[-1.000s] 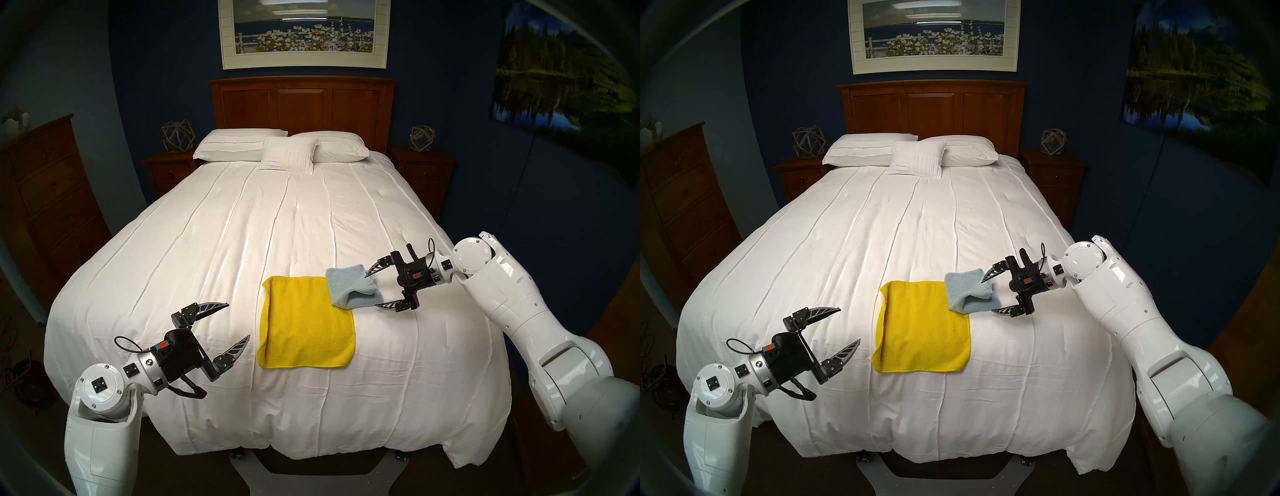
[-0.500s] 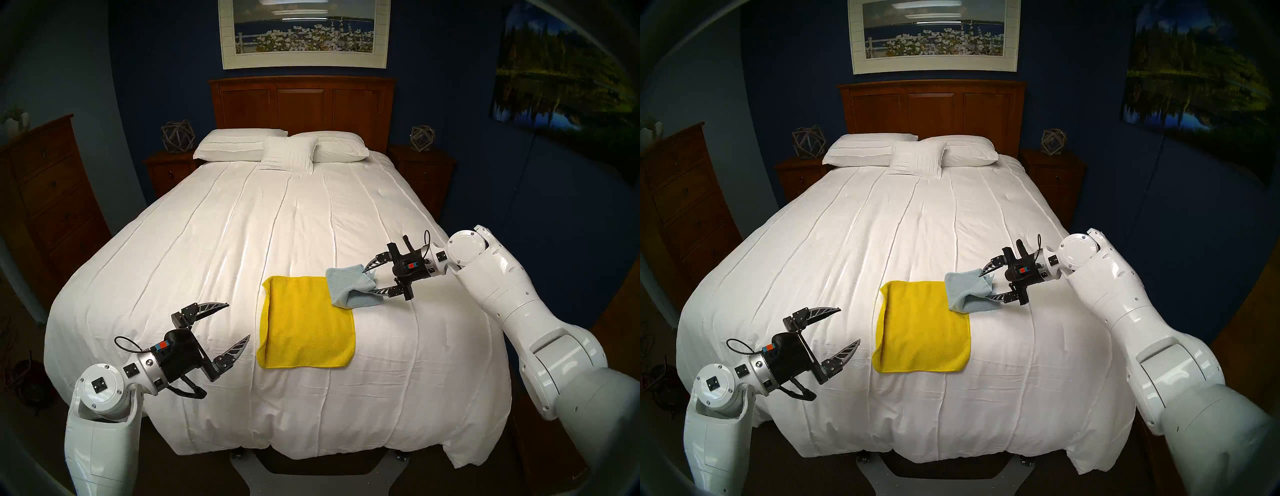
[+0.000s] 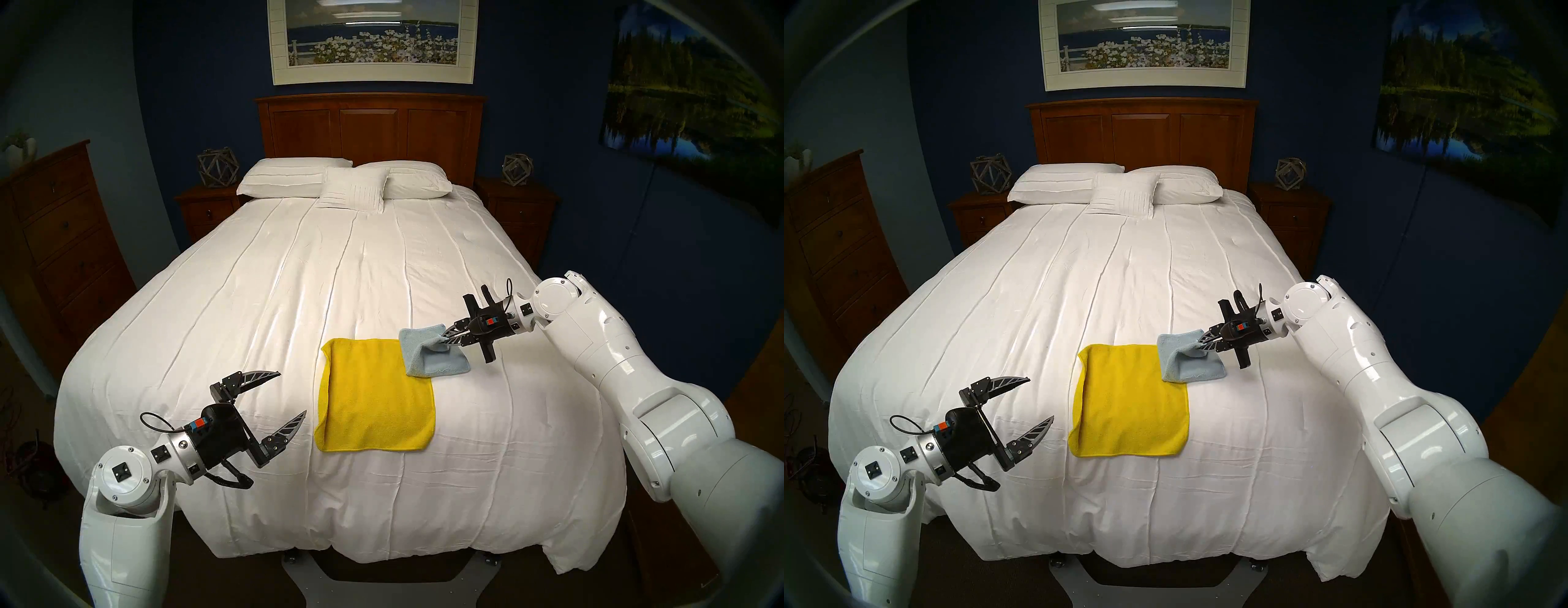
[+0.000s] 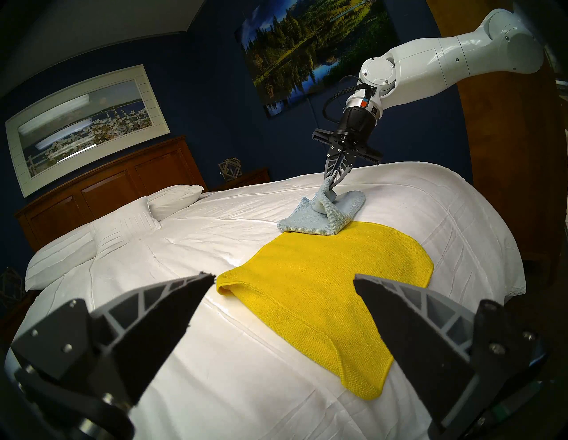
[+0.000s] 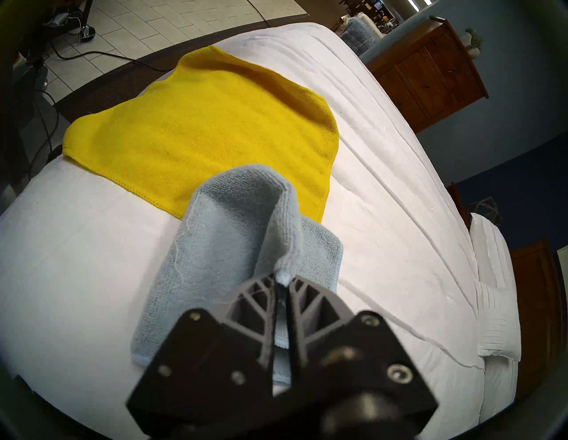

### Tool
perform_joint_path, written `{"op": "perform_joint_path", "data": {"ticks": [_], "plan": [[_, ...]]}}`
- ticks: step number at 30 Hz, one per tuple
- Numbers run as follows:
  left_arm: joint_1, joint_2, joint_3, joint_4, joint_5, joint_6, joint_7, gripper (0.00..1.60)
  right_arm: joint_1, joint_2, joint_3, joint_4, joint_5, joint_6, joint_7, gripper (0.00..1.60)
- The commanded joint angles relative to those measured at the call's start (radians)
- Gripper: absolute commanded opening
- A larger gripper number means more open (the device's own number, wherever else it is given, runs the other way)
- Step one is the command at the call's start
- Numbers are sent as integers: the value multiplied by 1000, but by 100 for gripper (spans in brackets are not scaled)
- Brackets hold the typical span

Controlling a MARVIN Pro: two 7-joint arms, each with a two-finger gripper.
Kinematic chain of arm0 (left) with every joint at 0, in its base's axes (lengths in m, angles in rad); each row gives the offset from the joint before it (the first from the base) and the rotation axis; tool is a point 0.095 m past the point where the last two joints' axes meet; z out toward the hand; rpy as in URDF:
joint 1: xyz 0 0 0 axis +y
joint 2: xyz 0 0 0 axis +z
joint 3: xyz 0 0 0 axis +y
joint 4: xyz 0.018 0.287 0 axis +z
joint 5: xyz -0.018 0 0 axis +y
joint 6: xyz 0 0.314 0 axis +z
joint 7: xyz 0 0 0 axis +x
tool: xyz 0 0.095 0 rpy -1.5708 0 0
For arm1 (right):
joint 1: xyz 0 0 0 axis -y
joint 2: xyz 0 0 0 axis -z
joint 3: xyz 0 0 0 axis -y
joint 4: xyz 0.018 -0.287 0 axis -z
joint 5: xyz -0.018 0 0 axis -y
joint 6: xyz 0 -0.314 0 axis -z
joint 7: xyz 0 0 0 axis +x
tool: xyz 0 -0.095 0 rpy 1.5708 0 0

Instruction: Fold the hand towels twice and stack them up

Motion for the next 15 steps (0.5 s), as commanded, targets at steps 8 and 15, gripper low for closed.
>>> {"op": "perform_joint_path", "data": {"ticks": [8,15], "plan": [[-3,0,-2,-14,-2,-1,-2,160,145,-147,-29,106,-101,-4,-113,47],[-3,0,-2,-15,-2,-1,-3,160,183,-191,-60,192,-184,-21,-195,60]]}}
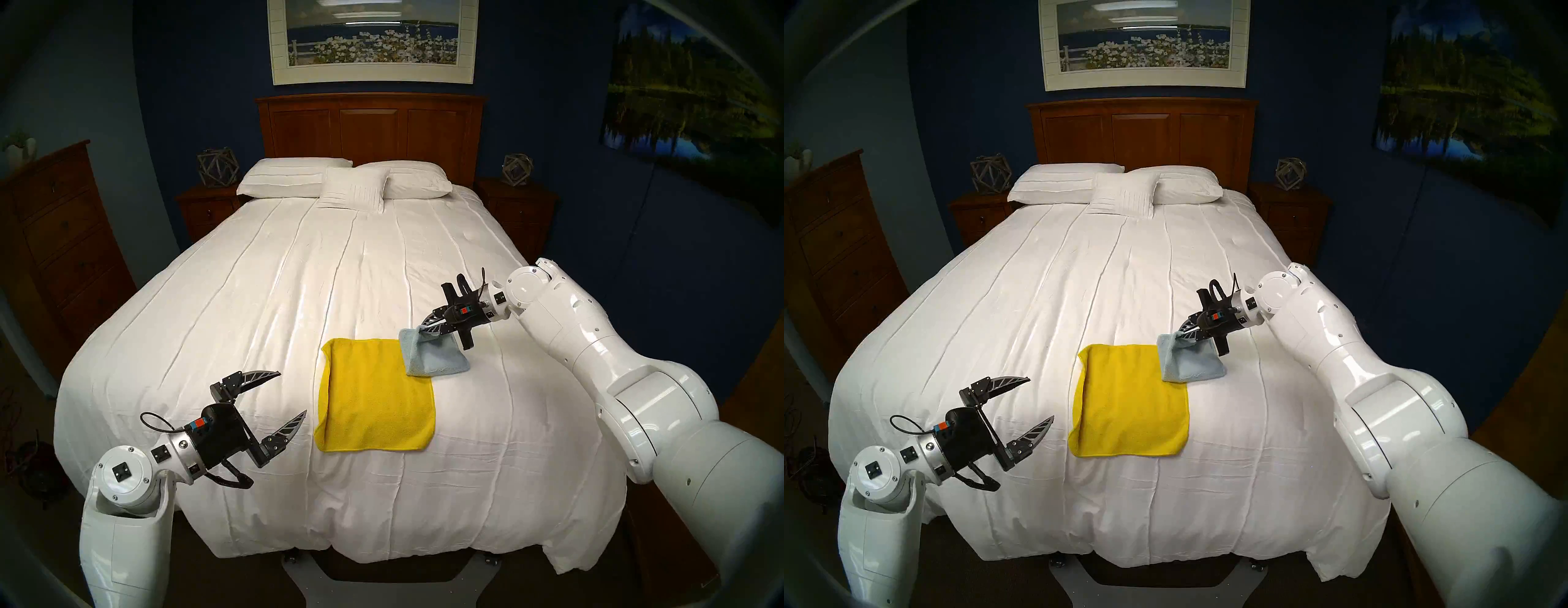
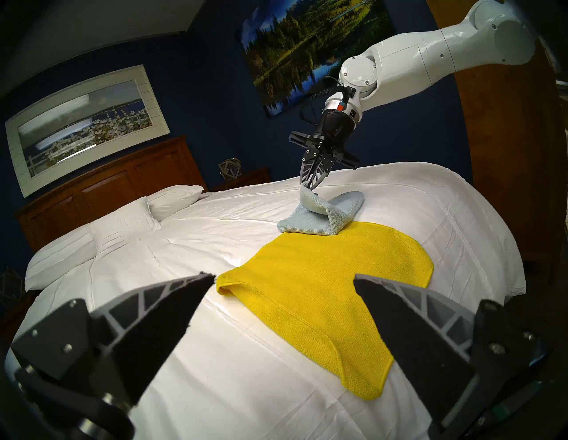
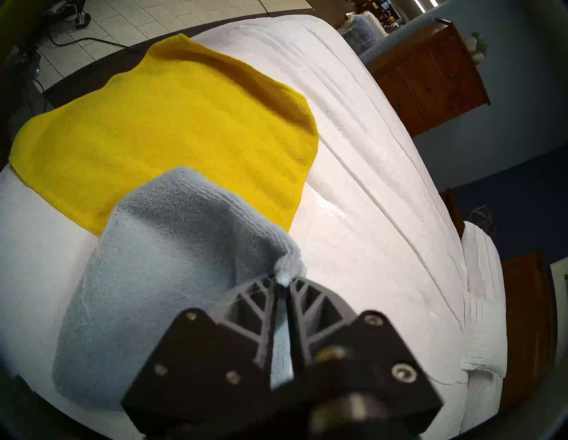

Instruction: Fold the hand towels twice and stack them up

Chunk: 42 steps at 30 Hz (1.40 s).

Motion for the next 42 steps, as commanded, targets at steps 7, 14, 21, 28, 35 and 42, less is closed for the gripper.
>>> {"op": "perform_joint_path", "data": {"ticks": [7,14,21,28,35,42], "plan": [[0,0,-3,-17,-2,0,-2,160,99,-72,-48,123,-135,-76,-175,160],[-2,0,-3,-15,-2,-2,-3,160,87,52,14,71,-111,-143,-139,160],[-4,-1,-2,-11,0,-2,-3,160,79,128,106,83,-92,-165,-111,160],[-5,-2,-3,-11,1,-2,-4,160,-10,205,133,34,-45,-217,-26,160],[-5,-3,-3,-12,1,-2,-5,160,-86,232,151,-69,25,-282,-33,160],[-6,-4,-4,-11,2,-2,-6,160,-165,277,129,-160,72,-282,-60,160]]}}
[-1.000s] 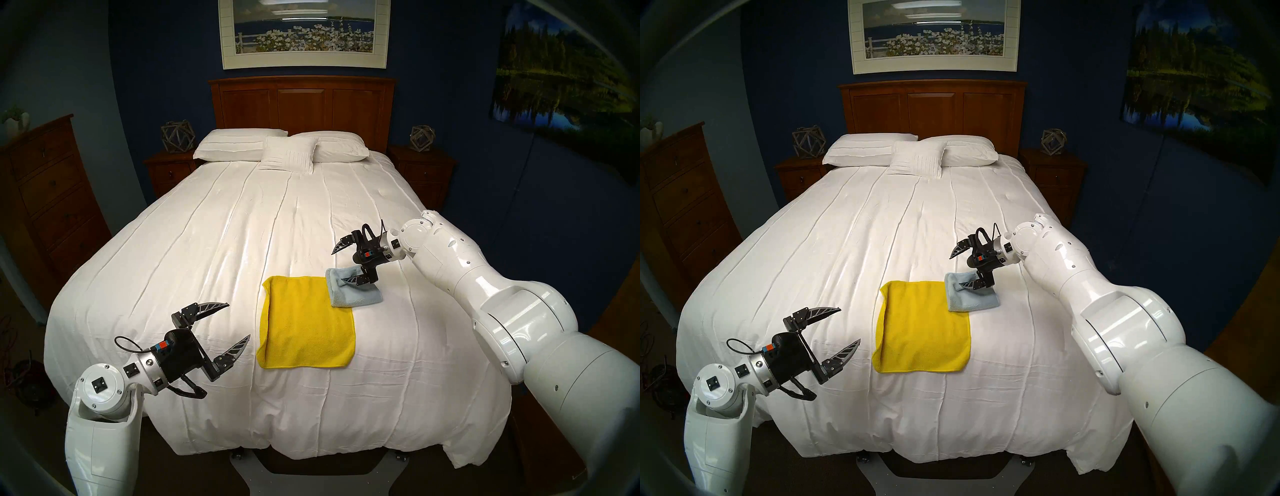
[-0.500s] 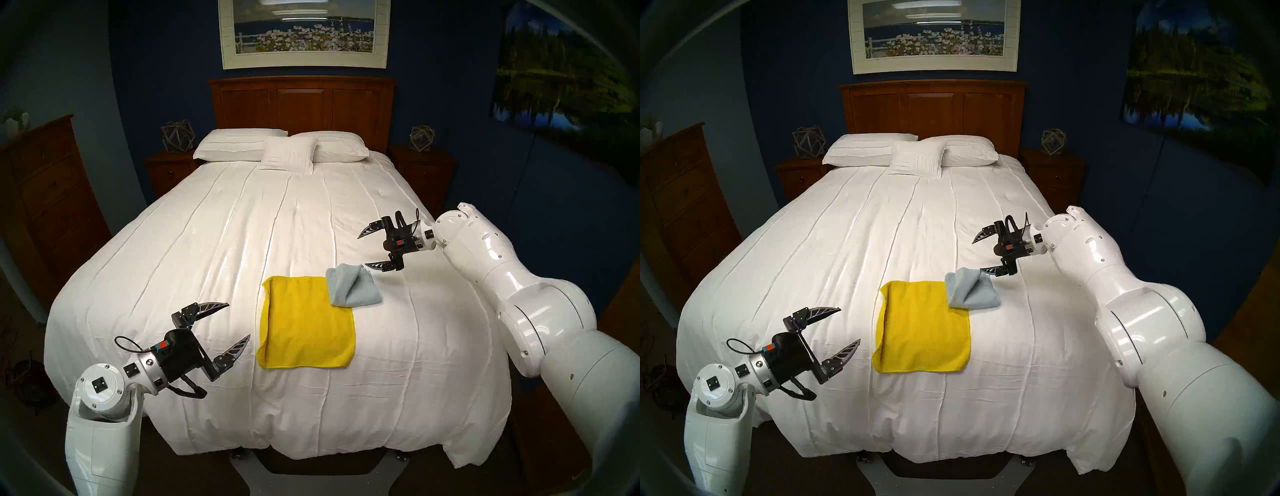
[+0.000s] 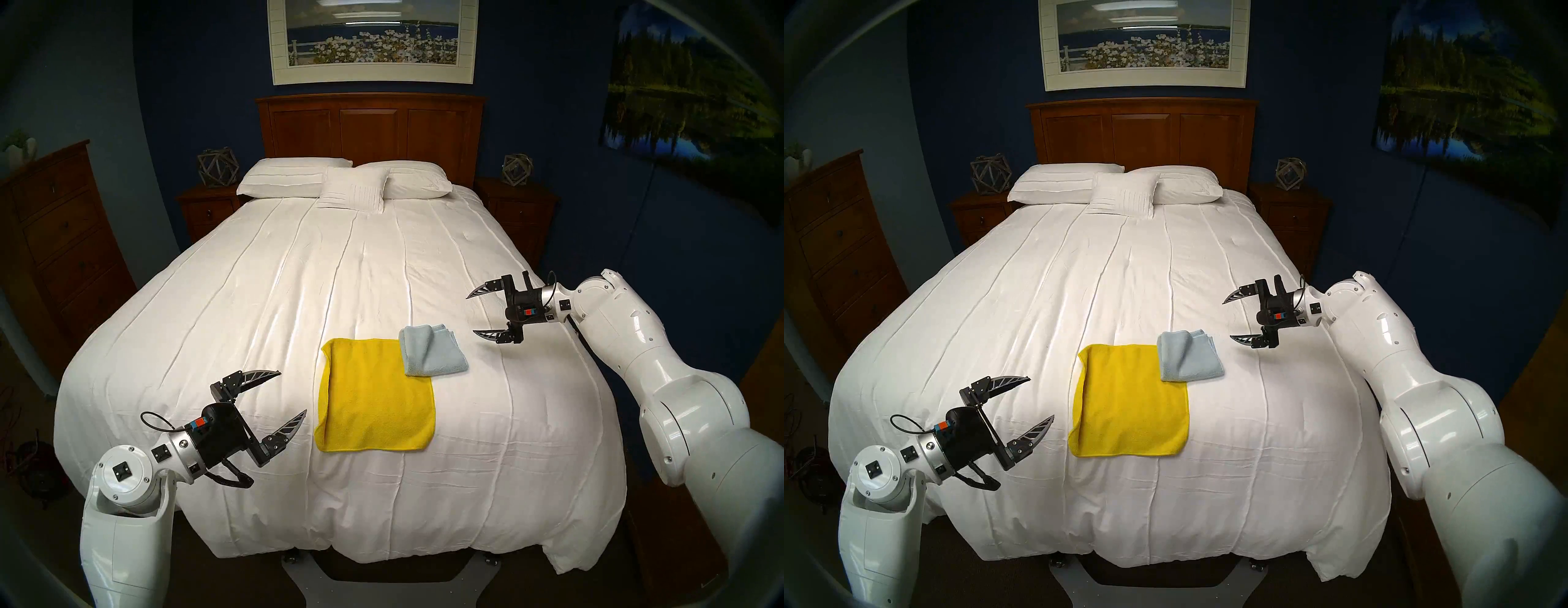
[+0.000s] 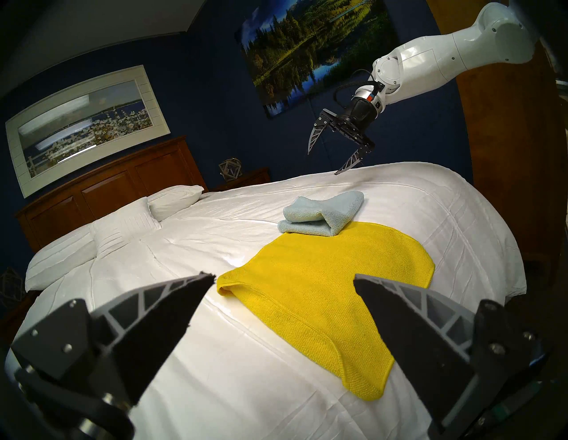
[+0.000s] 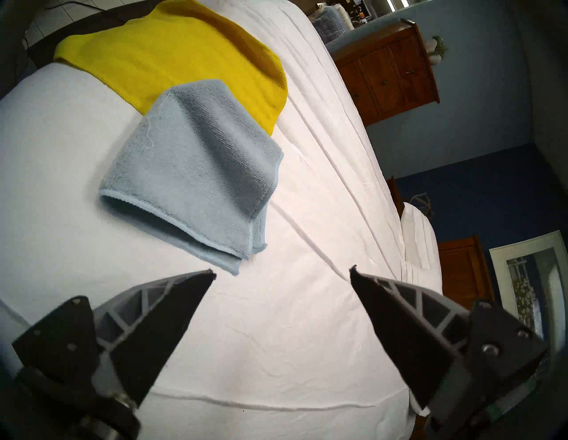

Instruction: Fold the hand towels twice and stack them up

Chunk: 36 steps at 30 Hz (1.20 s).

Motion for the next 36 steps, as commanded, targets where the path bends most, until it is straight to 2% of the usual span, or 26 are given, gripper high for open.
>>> {"op": "perform_joint_path", "data": {"ticks": [1,3,8,12,14,20,21,23,25,27,32,33,36], "plan": [[-1,1,-2,-13,-3,-2,-1,160,-67,52,-14,-102,55,-14,83,160],[-1,1,-2,-13,-2,-2,-2,160,-114,70,-31,-158,70,-14,79,160],[-1,0,-2,-13,-2,-2,-3,160,-145,90,-62,-204,93,-14,78,160],[-1,0,-3,-14,-2,-2,-4,160,-189,126,-95,-287,113,-4,82,160],[-1,-1,-3,-15,-2,-2,-4,160,-187,128,-112,-280,123,3,78,160],[0,-2,-4,-16,-2,-1,-5,160,-226,176,-140,-388,173,84,99,160],[0,-2,-4,-17,-2,-1,-6,160,-220,173,-148,-375,179,92,105,160],[0,-2,-5,-17,-2,-1,-6,160,-235,186,-151,-416,188,153,124,160],[1,-3,-5,-18,-2,0,-6,160,-249,187,-136,-442,193,181,130,160],[1,-3,-6,-19,-2,0,-7,160,-258,183,-118,-469,182,225,129,160],[1,-4,-6,-19,-1,0,-8,160,-245,151,-93,-465,166,314,124,160],[1,-4,-6,-19,-1,0,-8,160,-241,150,-94,-475,157,358,123,160],[1,-5,-7,-20,-1,1,-9,160,-226,134,-91,-459,144,383,120,160]]}}
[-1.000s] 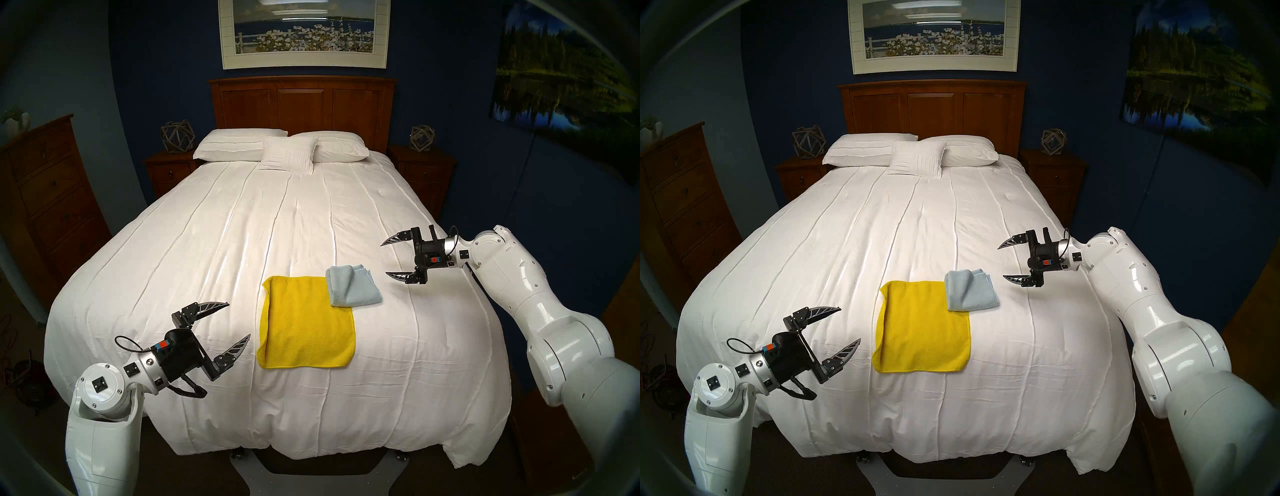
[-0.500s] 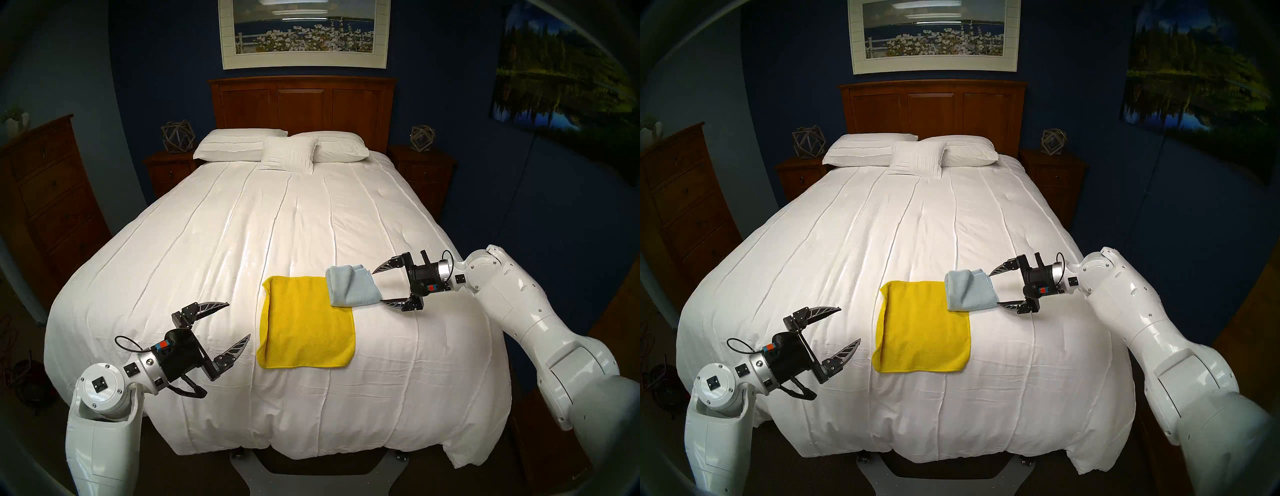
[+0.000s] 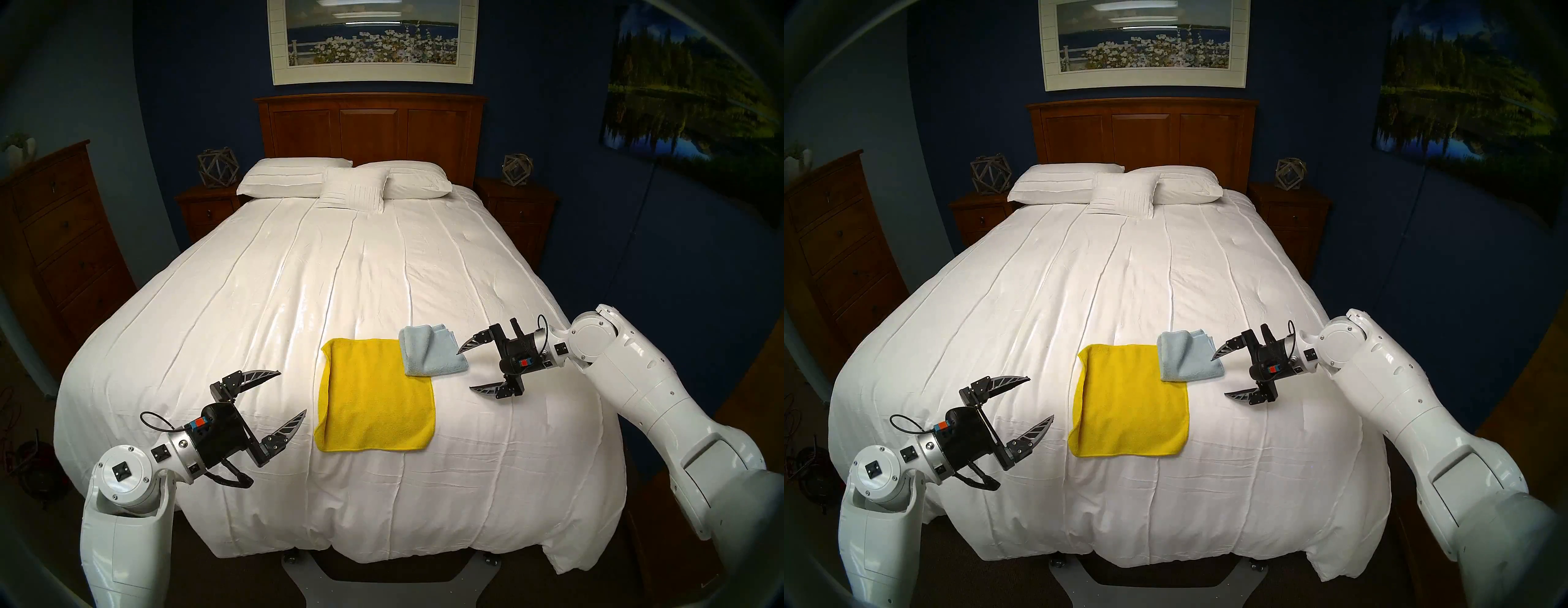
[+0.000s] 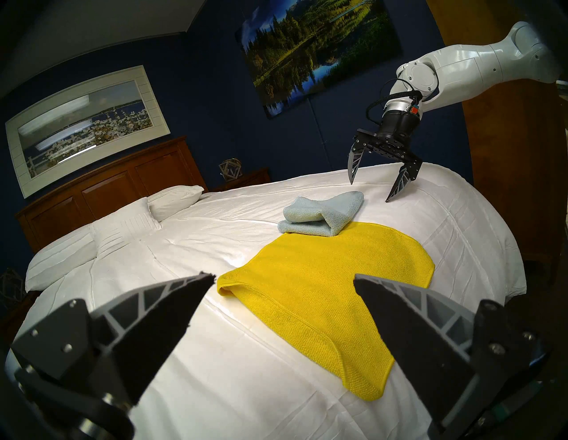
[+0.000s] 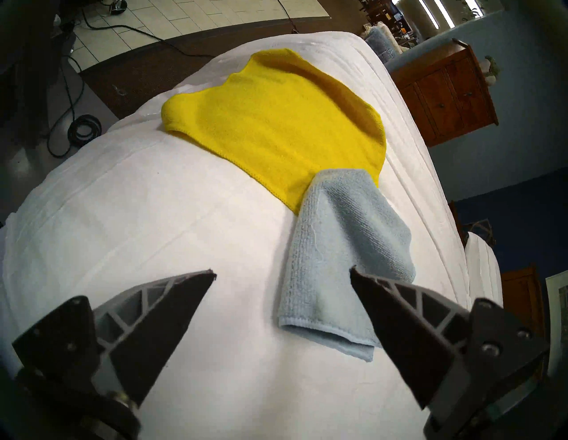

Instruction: Fold the hand towels twice and stack them up

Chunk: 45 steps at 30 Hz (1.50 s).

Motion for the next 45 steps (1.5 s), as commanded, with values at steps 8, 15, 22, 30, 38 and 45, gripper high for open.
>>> {"op": "perform_joint_path", "data": {"ticks": [8,15,22,30,38,45], "plan": [[1,-1,-3,-18,-2,1,-3,160,50,-85,13,15,-63,155,-57,160],[1,-2,-4,-18,-2,1,-4,160,86,-125,-5,63,-119,155,-77,160],[1,-3,-4,-19,-1,1,-6,160,98,-117,-28,91,-149,116,-50,82],[-1,-4,-5,-18,0,0,-7,160,88,-41,0,90,-154,95,-47,13],[-1,-6,-6,-18,0,1,-8,160,83,0,20,119,-177,70,-58,0],[-2,-7,-6,-18,1,0,-9,160,74,51,40,139,-194,51,-63,0]]}}
